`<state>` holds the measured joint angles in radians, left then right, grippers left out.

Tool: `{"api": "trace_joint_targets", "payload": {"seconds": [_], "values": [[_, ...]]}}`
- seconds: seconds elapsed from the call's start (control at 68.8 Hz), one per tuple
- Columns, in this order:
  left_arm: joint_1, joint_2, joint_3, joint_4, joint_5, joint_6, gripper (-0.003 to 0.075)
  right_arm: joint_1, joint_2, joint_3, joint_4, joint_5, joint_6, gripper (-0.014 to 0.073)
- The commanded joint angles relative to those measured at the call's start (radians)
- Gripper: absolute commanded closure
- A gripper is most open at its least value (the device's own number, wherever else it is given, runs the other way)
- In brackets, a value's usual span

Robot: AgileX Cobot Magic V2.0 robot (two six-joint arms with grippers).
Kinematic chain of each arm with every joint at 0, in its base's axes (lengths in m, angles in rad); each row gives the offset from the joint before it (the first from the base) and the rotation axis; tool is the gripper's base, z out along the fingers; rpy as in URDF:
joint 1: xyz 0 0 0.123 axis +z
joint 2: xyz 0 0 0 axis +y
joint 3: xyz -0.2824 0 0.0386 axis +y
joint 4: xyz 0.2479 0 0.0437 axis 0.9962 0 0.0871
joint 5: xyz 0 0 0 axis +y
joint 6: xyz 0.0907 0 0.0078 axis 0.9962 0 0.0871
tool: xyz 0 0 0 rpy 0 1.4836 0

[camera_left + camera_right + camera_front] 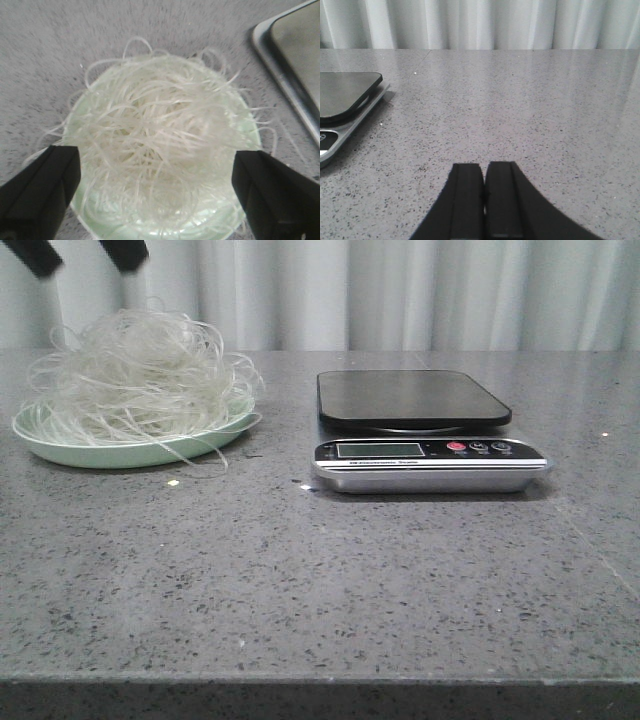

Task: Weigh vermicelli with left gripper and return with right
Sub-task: 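Lower the left gripper into the vermicelli on the green plate and grasp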

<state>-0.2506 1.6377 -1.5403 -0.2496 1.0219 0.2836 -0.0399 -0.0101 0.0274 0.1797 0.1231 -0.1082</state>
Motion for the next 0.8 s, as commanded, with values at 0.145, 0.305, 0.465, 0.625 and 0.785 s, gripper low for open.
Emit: {"api": "trace_joint_targets", "payload": {"seconds": [0.145, 0.305, 0.465, 0.625, 0.785], "values": [[-0.007, 0.078, -0.035, -0.035, -0.025, 0.006, 0.0059, -0.001, -0.017, -0.007, 0.021, -0.077, -0.002, 0.0442], [-0.007, 0.111, -0.035, -0.035, -0.022, 0.006, 0.0062, -0.001, -0.017, -0.007, 0.021, -0.077, -0.002, 0.0442], [-0.007, 0.114, -0.035, -0.035, -0.011, 0.006, 0.0113, -0.001, -0.017, -0.007, 0.021, -0.077, -0.002, 0.0442], [-0.007, 0.114, -0.035, -0.035, 0.006, 0.006, 0.0298, -0.001, -0.017, -0.007, 0.021, -0.077, -0.002, 0.0442], [-0.007, 0.114, -0.035, -0.035, 0.008, 0.006, 0.0533, -0.001, -0.017, -0.007, 0.021, -0.077, -0.002, 0.0442]]}}
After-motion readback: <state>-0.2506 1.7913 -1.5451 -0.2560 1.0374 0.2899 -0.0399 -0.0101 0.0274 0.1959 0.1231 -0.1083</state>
